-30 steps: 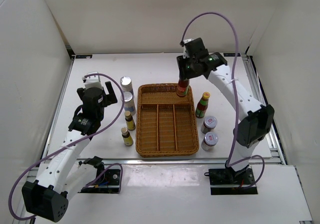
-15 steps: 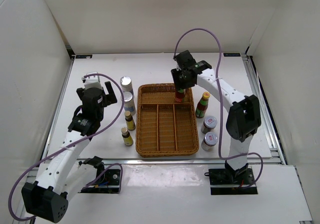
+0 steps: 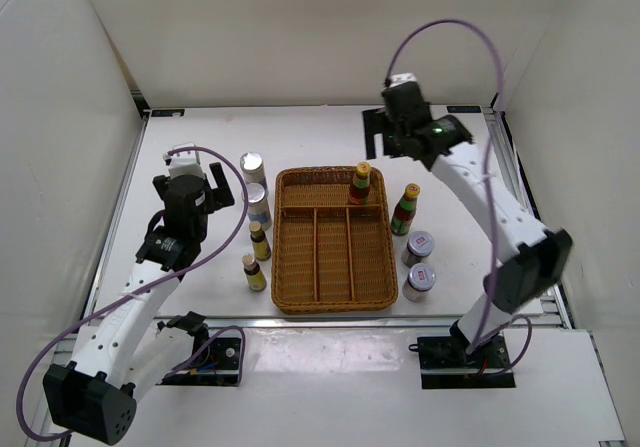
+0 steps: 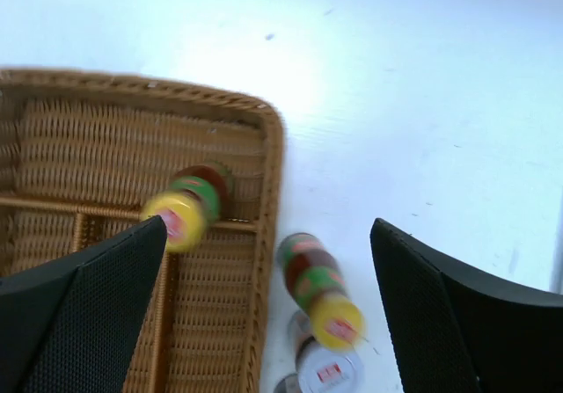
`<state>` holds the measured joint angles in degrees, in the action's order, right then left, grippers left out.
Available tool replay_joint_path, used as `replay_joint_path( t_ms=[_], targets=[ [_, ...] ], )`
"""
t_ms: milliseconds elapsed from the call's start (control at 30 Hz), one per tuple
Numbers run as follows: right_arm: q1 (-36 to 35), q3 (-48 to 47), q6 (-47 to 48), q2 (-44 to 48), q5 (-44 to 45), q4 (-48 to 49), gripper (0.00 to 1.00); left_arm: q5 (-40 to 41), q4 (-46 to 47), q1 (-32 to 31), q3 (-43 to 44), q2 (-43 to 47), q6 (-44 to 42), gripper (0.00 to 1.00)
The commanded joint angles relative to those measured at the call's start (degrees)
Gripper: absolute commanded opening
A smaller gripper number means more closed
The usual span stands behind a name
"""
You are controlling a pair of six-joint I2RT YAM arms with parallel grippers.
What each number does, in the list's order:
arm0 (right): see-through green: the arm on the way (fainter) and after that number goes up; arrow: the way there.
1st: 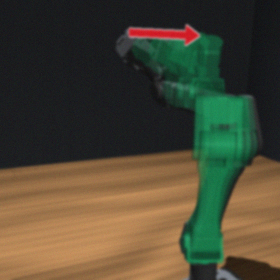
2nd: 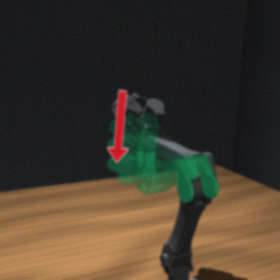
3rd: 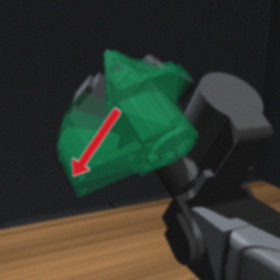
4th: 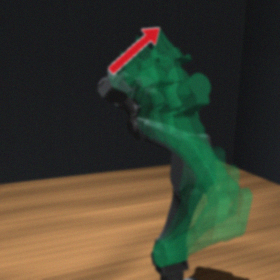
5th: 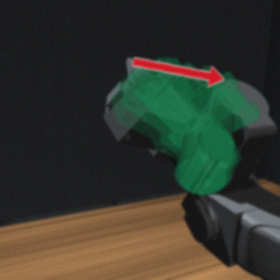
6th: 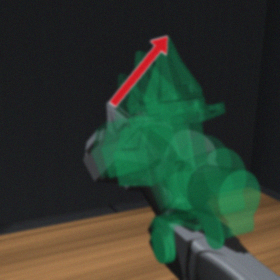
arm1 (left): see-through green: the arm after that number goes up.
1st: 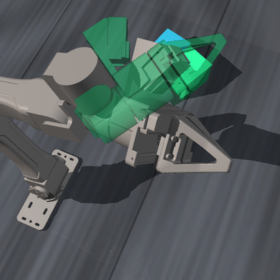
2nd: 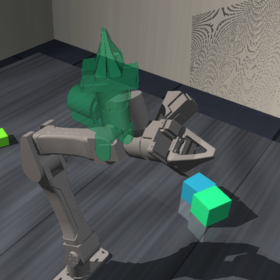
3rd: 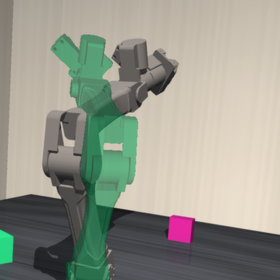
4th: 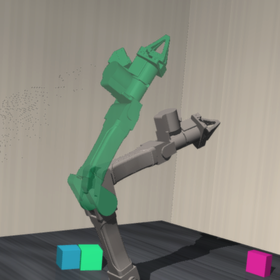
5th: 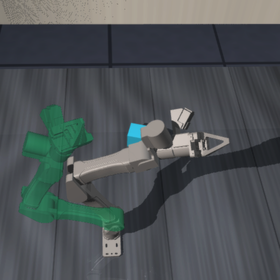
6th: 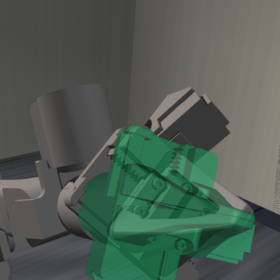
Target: Organize the condiment bottles
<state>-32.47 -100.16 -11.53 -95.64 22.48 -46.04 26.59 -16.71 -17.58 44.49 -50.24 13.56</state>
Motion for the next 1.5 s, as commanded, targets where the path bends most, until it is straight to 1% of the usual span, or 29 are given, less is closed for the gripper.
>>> replay_joint_path(
  t_ms=[0,67,133,200,333,467,533,567,600,667,700,767,800,867,900,967,1000,1033,1100,1300,1333,1433,1467],
  targets=[
    [3.5,0.9,-3.5,5.8,3.7,-4.8,1.0,0.0,0.4,-0.1,0.2,0.6,0.0,1.0],
    [4.0,4.9,-5.0,6.4,3.2,-7.0,1.0,0.0,0.4,-0.1,0.2,0.6,0.0,1.0],
    [4.0,8.6,-7.8,7.8,2.7,-7.0,0.99,0.0,0.4,-0.1,0.2,0.0,0.0,1.0],
    [4.7,14.2,-9.5,9.1,1.2,-5.8,0.98,0.0,0.4,-0.1,0.2,0.0,0.0,1.0],
    [6.3,20.2,-11.8,9.6,-2.3,-3.5,0.95,0.0,0.4,-0.1,0.2,0.0,0.0,1.0],
    [8.7,21.9,-12.3,8.4,-4.3,-2.1,0.93,-0.5,0.4,-0.1,0.2,0.0,0.0,1.0],
    [9.9,22.6,-12.3,7.8,-5.3,-1.5,0.87,-0.5,0.4,-0.1,0.2,0.0,0.0,1.0],
    [9.9,23.2,-12.3,7.7,-5.9,-0.8,0.83,-0.5,0.4,-0.1,0.2,-0.6,0.0,1.0],
    [10.4,23.8,-12.3,7.7,-6.7,-0.8,0.75,-0.5,0.4,-0.1,0.2,-0.6,0.0,1.0],
    [10.4,24.4,-11.7,7.7,-7.8,0.4,0.69,-0.5,0.4,-0.1,0.2,-0.6,0.0,1.0],
    [10.4,24.4,-11.7,7.7,-7.8,1.2,0.62,-0.5,0.4,-0.1,0.2,-0.6,0.0,1.0],
    [10.4,25.0,-11.1,8.3,-9.4,2.1,0.54,-0.5,0.4,-0.1,0.2,-0.6,0.0,1.0],
    [10.4,25.0,-11.1,8.3,-9.9,2.1,0.44,-0.5,0.4,-0.1,0.2,-0.6,0.0,1.0],
    [10.4,25.0,-11.1,8.3,-9.9,2.1,0.32,-0.5,0.4,-0.1,0.2,-0.6,0.0,1.0],
    [10.4,25.0,-10.6,8.3,-9.9,2.1,0.21,-0.5,0.4,-0.1,0.2,-0.6,0.0,1.0],
    [10.4,23.3,-10.6,8.9,-8.3,1.6,0.14,-0.5,0.4,-0.1,0.2,-0.6,0.0,1.0],
    [10.4,22.2,-10.0,9.5,-7.0,-0.3,0.11,-0.5,0.4,-0.1,0.2,-0.6,0.0,1.0],
    [10.4,21.2,-9.4,10.4,-5.8,-0.9,0.05,-0.5,0.4,-0.1,0.2,-0.6,0.0,1.0],
    [10.4,17.1,-8.5,12.0,-3.0,-2.0,0.0,-0.5,0.4,-0.1,0.2,-0.6,0.0,1.0],
    [9.6,5.3,-4.7,13.9,-1.9,-3.7,0.0,-0.5,0.4,-0.1,0.2,-0.6,0.0,1.0],
    [8.6,1.7,-4.2,13.9,-1.9,-3.7,0.0,-0.5,0.4,-0.1,0.2,-0.6,0.0,1.0],
    [5.5,-3.4,-1.5,12.4,-1.9,-2.7,0.0,-0.5,0.4,-0.1,0.2,-0.6,0.0,1.0],
    [3.9,-5.8,-0.6,11.7,-3.5,-1.9,0.0,-0.5,0.4,-0.1,0.2,-0.6,0.0,1.0]
  ],
)
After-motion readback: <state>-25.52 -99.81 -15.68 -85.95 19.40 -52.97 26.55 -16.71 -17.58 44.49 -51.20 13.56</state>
